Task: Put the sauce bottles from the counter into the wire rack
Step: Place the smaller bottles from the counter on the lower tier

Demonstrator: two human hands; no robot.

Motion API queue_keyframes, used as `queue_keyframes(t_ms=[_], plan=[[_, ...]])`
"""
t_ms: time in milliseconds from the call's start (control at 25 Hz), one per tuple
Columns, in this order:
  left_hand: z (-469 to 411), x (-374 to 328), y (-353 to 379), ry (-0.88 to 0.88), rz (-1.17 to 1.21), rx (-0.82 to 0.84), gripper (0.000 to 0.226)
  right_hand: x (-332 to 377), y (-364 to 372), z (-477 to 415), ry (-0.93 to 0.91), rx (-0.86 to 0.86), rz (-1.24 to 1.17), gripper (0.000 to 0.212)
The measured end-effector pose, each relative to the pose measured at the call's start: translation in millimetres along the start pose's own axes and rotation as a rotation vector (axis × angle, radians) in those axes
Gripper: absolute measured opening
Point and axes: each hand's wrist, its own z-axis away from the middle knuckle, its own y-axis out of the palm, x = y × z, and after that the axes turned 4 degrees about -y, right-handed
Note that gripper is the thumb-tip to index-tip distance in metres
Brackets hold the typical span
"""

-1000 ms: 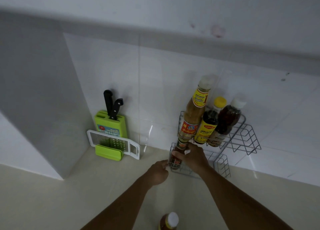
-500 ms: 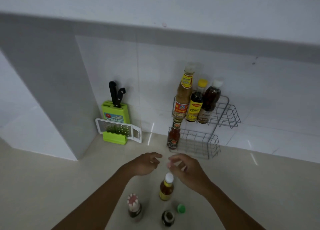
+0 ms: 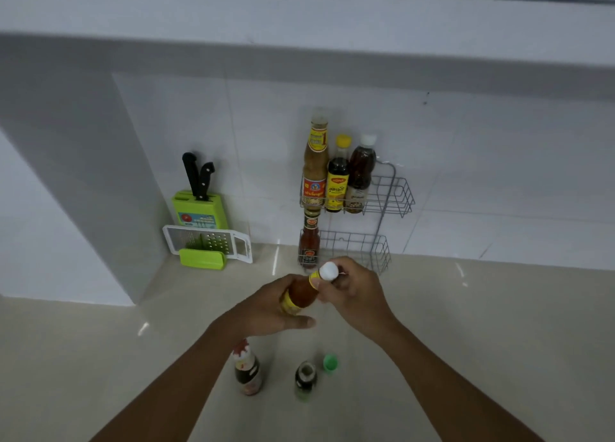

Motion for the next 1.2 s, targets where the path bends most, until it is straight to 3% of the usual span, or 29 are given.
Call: queue_keyframes(t_ms=[80,120,240,320,440,600,680,720,760,840,920,1040,1200], plan=[[0.9,-15.3,-2.2,0.124,0.046,-0.139,0.045,28.3,-13.9,-7.9,-0.103,-0.024,0.015,0.024],[1.1,-24.6,-5.6,0.176,0.055,-0.132,0.039,38.4,-23.6,-14.2,-0.239,-0.023,0.151,0.028],[6.7,-50.9,-16.8,0.187,0.125,0.047,0.030,56.0,-60.2,-41.5,-0.765,0.034,0.766,0.037],[6.6,-62.3,-23.8,0.119,0.117,0.118,0.025,56.0,-74.0,-56.7,-0.849,0.138,0.944,0.043],[-2.9,-69.6,-27.1,0.100,0.002,-0.026,0.027,46.5,-65.1,-65.5,-0.654,0.143,0.890,0.041],[-20.1,-76.9,-19.1,0.066,-0.671,-0.496,0.050,28.0,-53.2,-68.7,-0.238,0.073,0.741,0.038],[-22.1,-77.6,-12.8,0.037,-0.593,-0.484,0.049,34.4,-57.0,-70.6,-0.208,0.116,0.912,0.038],[-21.5,-75.5,-13.3,0.040,-0.392,-0.383,0.042,43.5,-60.3,-70.8,-0.212,0.109,0.966,0.048],[-20.5,-71.6,-14.9,0.042,-0.153,-0.255,0.032,50.6,-65.0,-70.9,-0.276,0.087,0.969,0.056],[-19.1,-67.2,-20.7,0.049,0.166,0.008,0.025,60.5,-74.3,-72.5,-0.579,0.123,0.974,0.052],[-17.7,-67.0,-23.8,0.059,0.203,0.124,0.027,57.5,-80.5,-75.8,-0.737,0.187,0.937,0.046],[-20.4,-64.8,-18.9,0.104,0.086,-0.003,0.026,48.6,-70.1,-71.0,-0.551,0.182,0.921,0.049],[-21.8,-64.4,-9.0,0.104,-0.504,-0.448,0.058,36.5,-55.0,-55.3,-0.189,0.080,0.929,0.053]])
